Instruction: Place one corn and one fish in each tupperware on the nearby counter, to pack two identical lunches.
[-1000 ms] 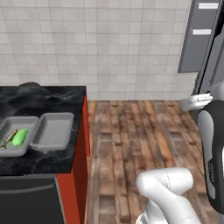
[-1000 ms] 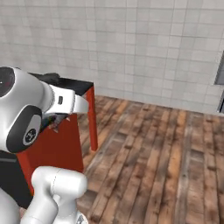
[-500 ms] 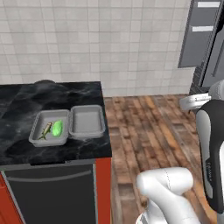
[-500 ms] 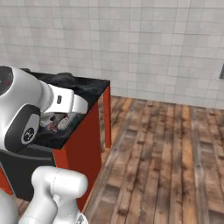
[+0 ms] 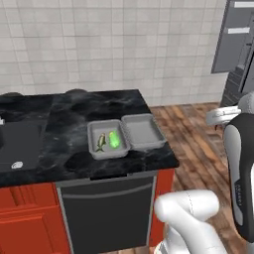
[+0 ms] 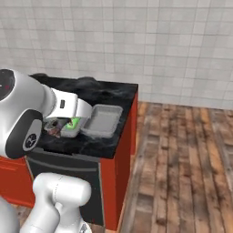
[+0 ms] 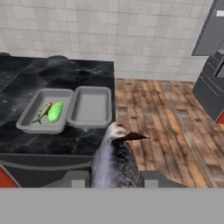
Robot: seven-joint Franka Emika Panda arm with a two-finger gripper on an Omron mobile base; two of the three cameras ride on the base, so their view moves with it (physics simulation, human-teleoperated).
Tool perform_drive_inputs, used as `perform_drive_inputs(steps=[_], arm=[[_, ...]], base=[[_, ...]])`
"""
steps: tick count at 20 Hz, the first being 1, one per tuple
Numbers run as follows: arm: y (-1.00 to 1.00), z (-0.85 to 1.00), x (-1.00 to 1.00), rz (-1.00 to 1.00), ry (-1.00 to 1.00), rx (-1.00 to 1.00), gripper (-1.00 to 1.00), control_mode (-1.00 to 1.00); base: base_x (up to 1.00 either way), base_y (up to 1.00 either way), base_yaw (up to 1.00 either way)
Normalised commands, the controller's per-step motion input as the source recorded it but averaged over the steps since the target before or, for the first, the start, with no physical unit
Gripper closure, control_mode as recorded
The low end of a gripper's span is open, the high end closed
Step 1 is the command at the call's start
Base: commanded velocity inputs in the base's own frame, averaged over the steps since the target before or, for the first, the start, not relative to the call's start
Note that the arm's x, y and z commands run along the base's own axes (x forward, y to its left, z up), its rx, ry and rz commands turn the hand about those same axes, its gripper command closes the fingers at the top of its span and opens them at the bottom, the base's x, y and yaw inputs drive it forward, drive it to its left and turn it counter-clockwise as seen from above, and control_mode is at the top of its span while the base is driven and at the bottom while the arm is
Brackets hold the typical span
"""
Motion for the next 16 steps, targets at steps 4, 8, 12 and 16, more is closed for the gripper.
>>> perform_drive_inputs(steps=[4,8,12,16], arm=[[0.0,0.0,0.0,0.0,0.0,0.0,1.0,1.0],[0.0,0.0,0.0,0.0,0.0,0.0,1.0,1.0],[0.0,0.0,0.0,0.0,0.0,0.0,1.0,1.0],[0.0,0.0,0.0,0.0,0.0,0.0,1.0,1.0]], base=[[0.25,0.82,-0.08],[0.41,0.34,-0.05],[0.45,-0.25,-0.08],[0.6,-0.13,-0.09]])
